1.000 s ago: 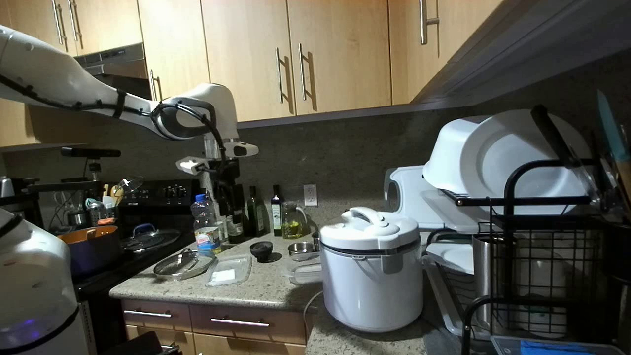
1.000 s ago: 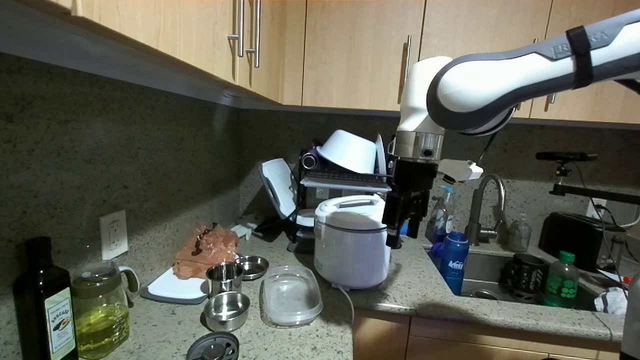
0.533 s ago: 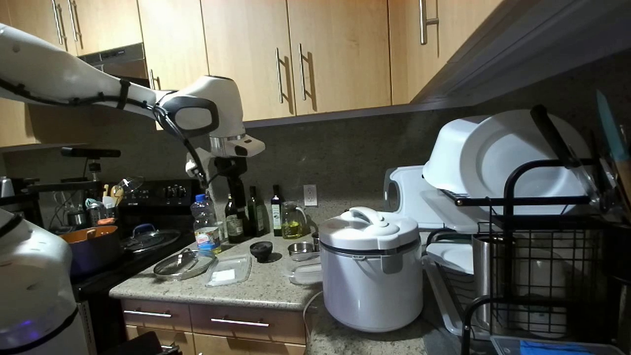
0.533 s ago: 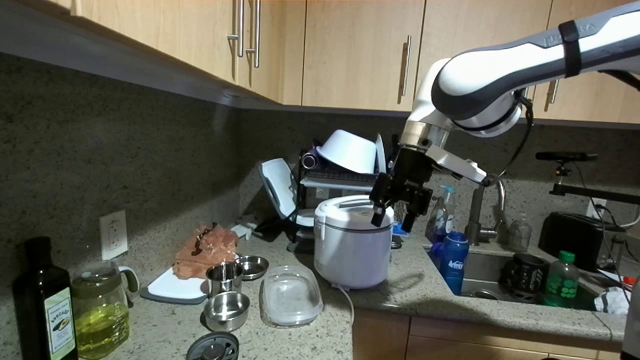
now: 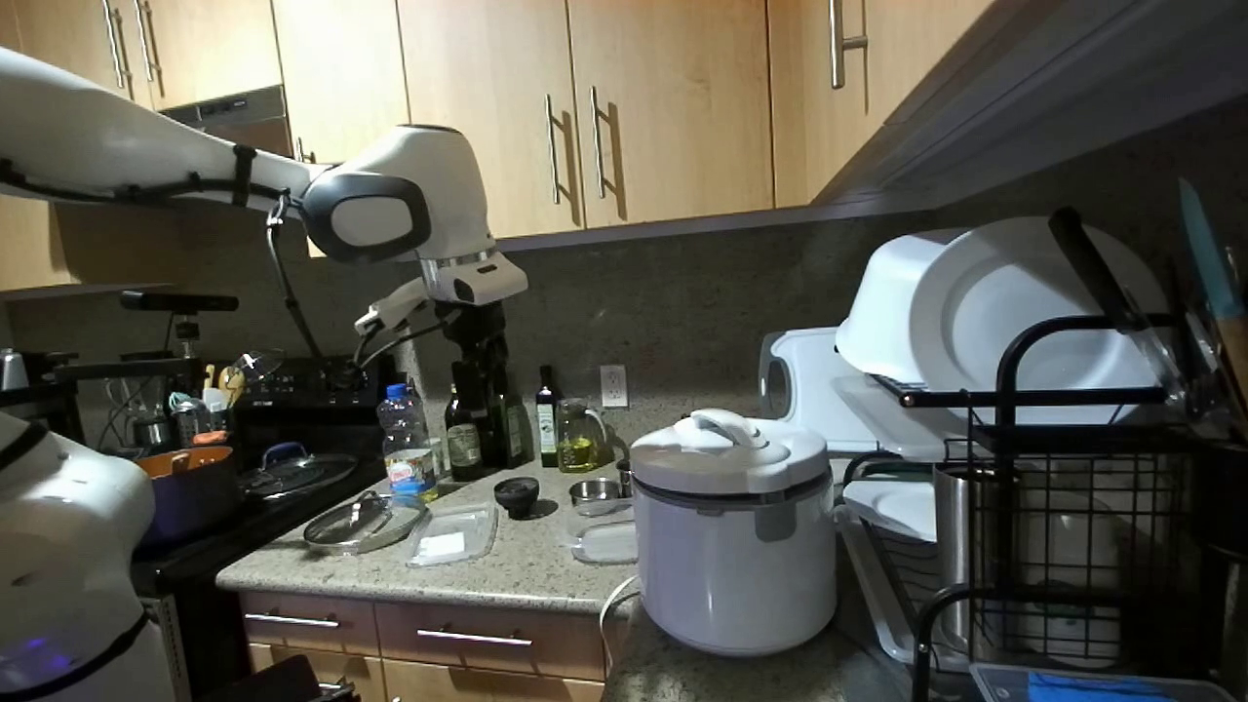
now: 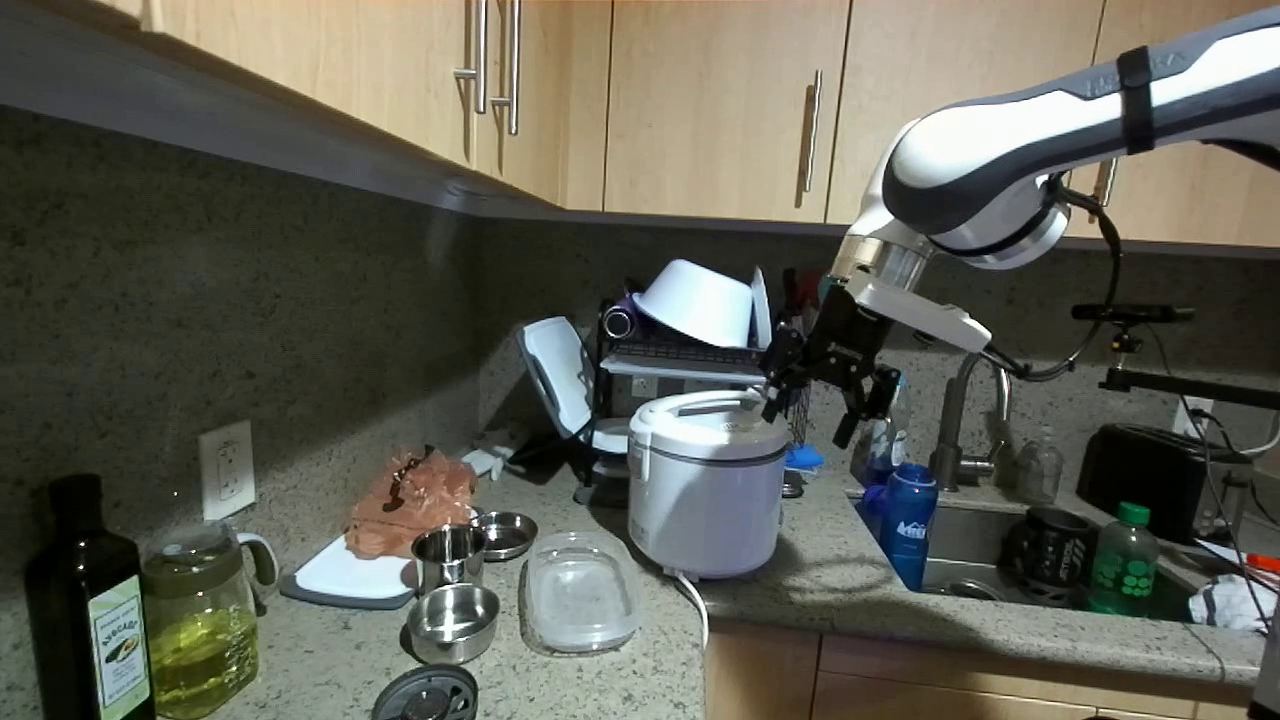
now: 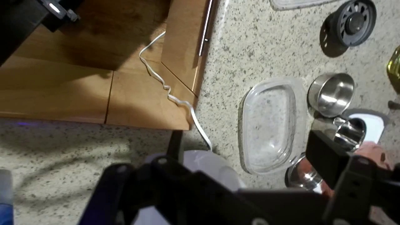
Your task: Open the lid of the white appliance
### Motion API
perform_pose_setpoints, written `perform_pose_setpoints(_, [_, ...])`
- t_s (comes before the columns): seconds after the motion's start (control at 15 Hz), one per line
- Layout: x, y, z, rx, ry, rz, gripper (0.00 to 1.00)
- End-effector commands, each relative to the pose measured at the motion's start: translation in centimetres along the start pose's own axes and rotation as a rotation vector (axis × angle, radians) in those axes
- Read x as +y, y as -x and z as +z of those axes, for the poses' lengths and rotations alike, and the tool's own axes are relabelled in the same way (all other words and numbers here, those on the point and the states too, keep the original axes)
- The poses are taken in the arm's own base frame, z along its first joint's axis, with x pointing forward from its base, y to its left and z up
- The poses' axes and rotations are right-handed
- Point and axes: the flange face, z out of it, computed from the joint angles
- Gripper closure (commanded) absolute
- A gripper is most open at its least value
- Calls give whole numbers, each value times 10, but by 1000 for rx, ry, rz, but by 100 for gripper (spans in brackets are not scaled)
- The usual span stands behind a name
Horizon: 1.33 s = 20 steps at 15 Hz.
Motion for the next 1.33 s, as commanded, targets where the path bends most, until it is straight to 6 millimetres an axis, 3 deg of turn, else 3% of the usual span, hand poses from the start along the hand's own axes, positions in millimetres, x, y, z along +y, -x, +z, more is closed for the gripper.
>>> perform_pose_setpoints(0.0, [17, -13, -30, 92, -24, 170, 0])
perform_pose_setpoints(0.07, [22, -19, -38, 127, -37, 210, 0])
perform_pose_setpoints(0.2, [19, -15, -46, 163, -30, 68, 0])
perform_pose_setpoints(0.27, [22, -20, -37, 124, -31, 127, 0])
perform_pose_setpoints(0.53, [19, -23, -36, 124, 9, 105, 0])
perform_pose_setpoints(0.67, [17, -46, -37, 86, 17, 254, 0])
perform_pose_setpoints(1.27, [2, -150, -55, -32, 74, 632, 0])
